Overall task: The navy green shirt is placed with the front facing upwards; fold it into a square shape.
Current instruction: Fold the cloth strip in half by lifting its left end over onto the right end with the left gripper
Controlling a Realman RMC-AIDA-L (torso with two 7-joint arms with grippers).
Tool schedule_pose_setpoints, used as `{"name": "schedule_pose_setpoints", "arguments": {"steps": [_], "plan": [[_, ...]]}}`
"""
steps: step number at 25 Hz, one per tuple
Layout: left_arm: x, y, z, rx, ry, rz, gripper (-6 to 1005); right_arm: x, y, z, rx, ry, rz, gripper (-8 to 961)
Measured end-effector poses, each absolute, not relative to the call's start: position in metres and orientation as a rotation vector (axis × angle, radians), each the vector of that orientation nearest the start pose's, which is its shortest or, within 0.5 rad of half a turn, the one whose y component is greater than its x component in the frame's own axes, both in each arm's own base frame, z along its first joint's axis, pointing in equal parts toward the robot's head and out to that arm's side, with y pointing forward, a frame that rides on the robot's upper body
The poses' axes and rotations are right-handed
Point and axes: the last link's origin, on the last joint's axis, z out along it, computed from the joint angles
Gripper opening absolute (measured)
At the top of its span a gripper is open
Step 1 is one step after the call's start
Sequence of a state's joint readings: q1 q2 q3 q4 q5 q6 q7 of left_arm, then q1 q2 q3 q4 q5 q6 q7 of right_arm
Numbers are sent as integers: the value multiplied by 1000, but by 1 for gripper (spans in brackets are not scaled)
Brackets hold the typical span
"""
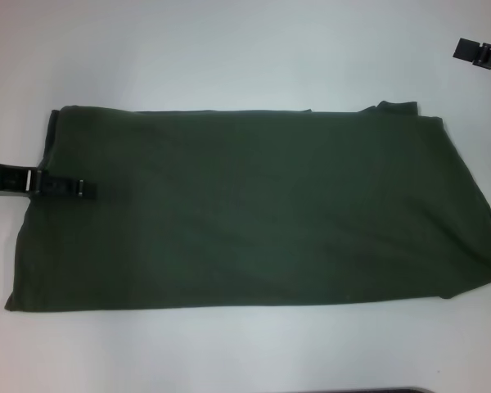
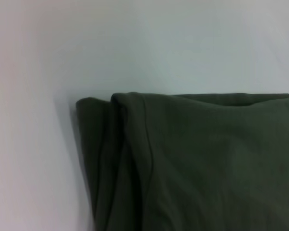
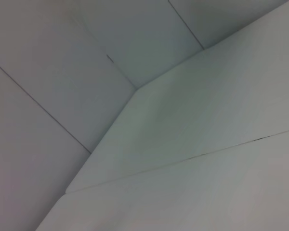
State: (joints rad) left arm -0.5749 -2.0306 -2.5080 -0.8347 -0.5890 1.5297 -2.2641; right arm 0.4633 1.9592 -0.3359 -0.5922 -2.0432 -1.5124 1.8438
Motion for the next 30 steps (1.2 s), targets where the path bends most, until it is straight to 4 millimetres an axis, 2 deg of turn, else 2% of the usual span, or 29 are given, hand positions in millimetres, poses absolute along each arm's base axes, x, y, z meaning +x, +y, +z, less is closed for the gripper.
{"name": "schedule_pose_setpoints", "arguments": {"steps": [14, 20, 25, 28, 30], "plan": [[-310, 339, 38, -2345, -1631, -58, 823, 334, 329, 81, -2136, 1369, 905, 927], [-310, 340, 40, -2339, -1627, -59, 618, 334, 330, 81, -2134, 1367, 904, 926], [-309, 342, 40, -2341, -1624, -56, 374, 335, 330, 81, -2129, 1370, 902, 926], [-310, 342, 40, -2340, -1624, -55, 177, 335, 329, 81, -2128, 1372, 902, 926], [-310, 342, 40, -2340, -1625, -55, 148, 335, 329, 81, -2128, 1372, 901, 926]]}}
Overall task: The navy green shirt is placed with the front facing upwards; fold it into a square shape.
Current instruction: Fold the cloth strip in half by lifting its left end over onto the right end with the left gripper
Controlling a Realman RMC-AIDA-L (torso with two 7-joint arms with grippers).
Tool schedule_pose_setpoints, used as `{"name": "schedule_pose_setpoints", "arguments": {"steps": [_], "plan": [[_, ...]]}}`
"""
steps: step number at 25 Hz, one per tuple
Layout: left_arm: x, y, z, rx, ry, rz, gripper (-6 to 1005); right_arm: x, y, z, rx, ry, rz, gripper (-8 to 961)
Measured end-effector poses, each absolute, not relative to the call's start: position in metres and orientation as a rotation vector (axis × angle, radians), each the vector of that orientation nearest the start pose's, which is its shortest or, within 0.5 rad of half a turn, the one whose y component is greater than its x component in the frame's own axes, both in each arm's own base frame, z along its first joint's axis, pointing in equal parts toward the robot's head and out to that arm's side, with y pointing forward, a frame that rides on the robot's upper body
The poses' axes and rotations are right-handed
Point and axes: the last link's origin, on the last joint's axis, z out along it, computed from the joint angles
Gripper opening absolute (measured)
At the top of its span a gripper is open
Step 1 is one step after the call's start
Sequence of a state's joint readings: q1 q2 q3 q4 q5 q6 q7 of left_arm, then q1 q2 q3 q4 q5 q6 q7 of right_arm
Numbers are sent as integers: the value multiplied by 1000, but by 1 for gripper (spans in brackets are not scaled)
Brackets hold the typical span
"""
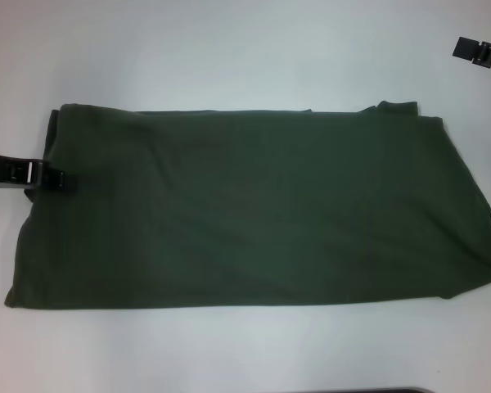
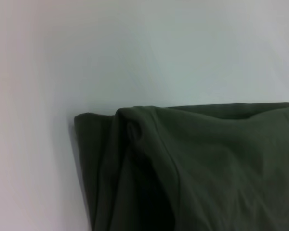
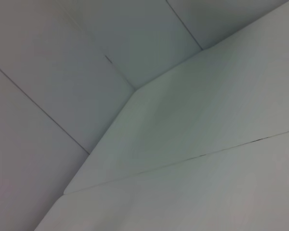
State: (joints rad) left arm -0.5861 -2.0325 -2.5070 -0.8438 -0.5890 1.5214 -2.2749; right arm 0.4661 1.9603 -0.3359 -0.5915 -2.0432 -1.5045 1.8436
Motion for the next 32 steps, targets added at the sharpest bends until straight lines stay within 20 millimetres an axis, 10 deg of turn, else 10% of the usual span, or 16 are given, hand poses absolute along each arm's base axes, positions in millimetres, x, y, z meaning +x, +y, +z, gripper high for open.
{"name": "schedule_pose_setpoints", "arguments": {"steps": [32], "plan": [[-258, 333, 51, -2523, -1594, -371, 19, 337, 328, 80, -2135, 1378, 881, 926]]}}
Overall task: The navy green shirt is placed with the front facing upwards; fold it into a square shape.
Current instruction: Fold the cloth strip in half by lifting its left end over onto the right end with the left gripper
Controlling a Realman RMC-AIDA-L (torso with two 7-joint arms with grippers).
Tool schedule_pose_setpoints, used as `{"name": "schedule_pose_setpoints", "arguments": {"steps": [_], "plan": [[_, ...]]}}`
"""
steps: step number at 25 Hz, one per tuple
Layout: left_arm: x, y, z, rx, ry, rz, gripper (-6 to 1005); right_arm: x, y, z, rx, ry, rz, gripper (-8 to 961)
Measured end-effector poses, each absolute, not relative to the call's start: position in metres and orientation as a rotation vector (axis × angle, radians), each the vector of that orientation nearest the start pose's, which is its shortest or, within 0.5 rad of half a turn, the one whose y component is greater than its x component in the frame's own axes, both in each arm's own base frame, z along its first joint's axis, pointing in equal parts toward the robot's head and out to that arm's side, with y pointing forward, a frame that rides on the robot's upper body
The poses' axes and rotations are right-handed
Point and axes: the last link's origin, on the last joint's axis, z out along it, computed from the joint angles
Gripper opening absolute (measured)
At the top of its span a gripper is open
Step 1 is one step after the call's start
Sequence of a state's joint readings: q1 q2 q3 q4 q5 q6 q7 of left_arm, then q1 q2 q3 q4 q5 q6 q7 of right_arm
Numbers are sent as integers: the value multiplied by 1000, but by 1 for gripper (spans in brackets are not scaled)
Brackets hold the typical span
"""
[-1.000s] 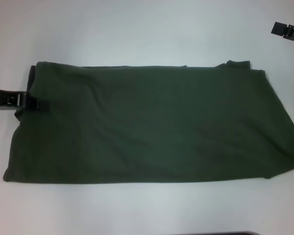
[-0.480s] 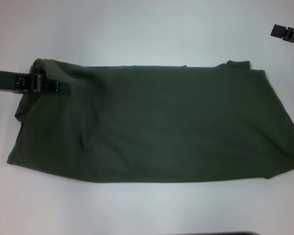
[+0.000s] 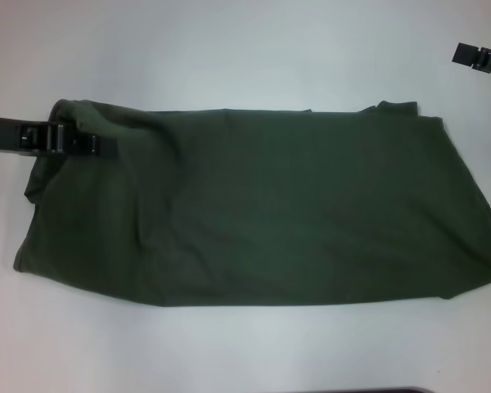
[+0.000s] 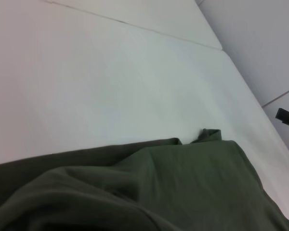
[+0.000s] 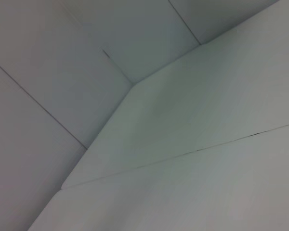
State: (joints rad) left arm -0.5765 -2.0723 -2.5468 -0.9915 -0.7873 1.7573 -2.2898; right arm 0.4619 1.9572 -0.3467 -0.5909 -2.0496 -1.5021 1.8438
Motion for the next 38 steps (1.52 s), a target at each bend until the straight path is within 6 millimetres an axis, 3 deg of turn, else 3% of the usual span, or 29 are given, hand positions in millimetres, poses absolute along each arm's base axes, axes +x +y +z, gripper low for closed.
{"name": "schedule_pose_setpoints", "arguments": {"steps": [8, 18, 23, 28, 38], "plan": [[-266, 330, 51, -2507, -1617, -350, 19, 337, 327, 79, -2138, 1379, 884, 926], [-292, 322, 47, -2429, -1681, -214, 19, 335, 329, 79, -2145, 1369, 884, 926], [-307, 326, 51, -2335, -1694, -193, 85, 333, 331, 79, -2152, 1363, 884, 926], [-322, 332, 54, -2234, -1687, -194, 261, 333, 331, 79, -2152, 1363, 883, 926], [-332, 344, 65, -2128, -1614, -204, 486, 333, 331, 79, -2148, 1365, 883, 926]]}}
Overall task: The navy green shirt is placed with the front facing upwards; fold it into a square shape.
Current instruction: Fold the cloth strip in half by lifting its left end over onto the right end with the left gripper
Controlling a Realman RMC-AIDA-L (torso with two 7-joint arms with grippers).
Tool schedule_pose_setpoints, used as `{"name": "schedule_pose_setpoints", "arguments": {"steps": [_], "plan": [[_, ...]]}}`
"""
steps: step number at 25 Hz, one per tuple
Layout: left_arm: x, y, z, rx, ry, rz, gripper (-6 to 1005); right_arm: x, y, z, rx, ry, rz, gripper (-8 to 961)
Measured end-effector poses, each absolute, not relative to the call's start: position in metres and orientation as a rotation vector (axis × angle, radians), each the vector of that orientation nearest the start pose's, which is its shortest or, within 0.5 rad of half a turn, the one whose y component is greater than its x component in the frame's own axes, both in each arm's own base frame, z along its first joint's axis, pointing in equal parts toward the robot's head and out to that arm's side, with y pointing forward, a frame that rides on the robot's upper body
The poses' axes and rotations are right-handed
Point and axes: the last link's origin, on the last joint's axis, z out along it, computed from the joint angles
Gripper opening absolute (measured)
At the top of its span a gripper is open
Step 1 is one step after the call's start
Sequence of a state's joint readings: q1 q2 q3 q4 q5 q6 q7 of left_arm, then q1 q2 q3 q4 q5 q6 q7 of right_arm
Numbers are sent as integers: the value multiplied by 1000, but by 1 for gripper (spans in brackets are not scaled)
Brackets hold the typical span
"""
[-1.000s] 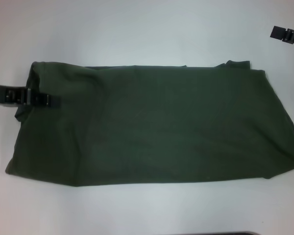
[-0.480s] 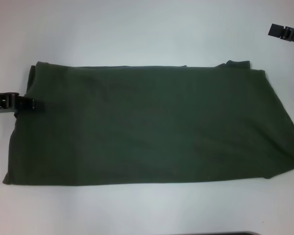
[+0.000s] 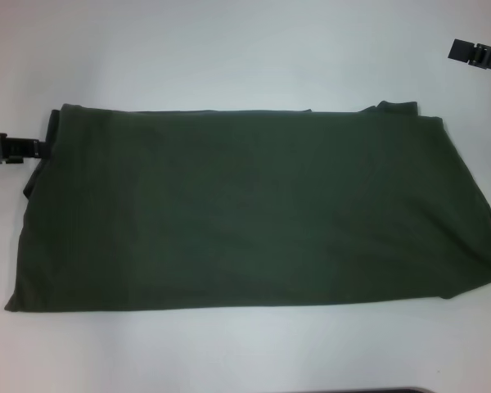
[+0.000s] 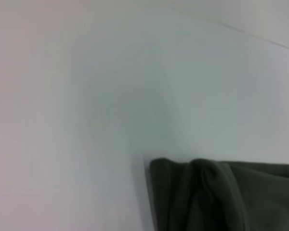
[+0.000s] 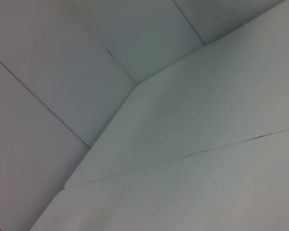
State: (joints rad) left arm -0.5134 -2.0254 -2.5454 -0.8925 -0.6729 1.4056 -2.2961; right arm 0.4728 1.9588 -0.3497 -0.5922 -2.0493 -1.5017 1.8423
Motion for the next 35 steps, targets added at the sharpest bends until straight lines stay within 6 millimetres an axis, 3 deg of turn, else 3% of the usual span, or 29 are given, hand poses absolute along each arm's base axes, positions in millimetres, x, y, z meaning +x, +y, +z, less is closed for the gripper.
{"name": "schedule_pose_setpoints", "arguments": {"steps": [5, 14, 35], "plan": [[-322, 349, 68, -2143, -1572, -239, 563, 333, 332, 79, -2148, 1363, 885, 926], [-289, 343, 60, -2320, -1554, -400, 563, 334, 330, 79, -2143, 1362, 886, 926], [-313, 347, 25, -2255, -1558, -293, 552, 333, 329, 74, -2144, 1375, 898, 926]]}}
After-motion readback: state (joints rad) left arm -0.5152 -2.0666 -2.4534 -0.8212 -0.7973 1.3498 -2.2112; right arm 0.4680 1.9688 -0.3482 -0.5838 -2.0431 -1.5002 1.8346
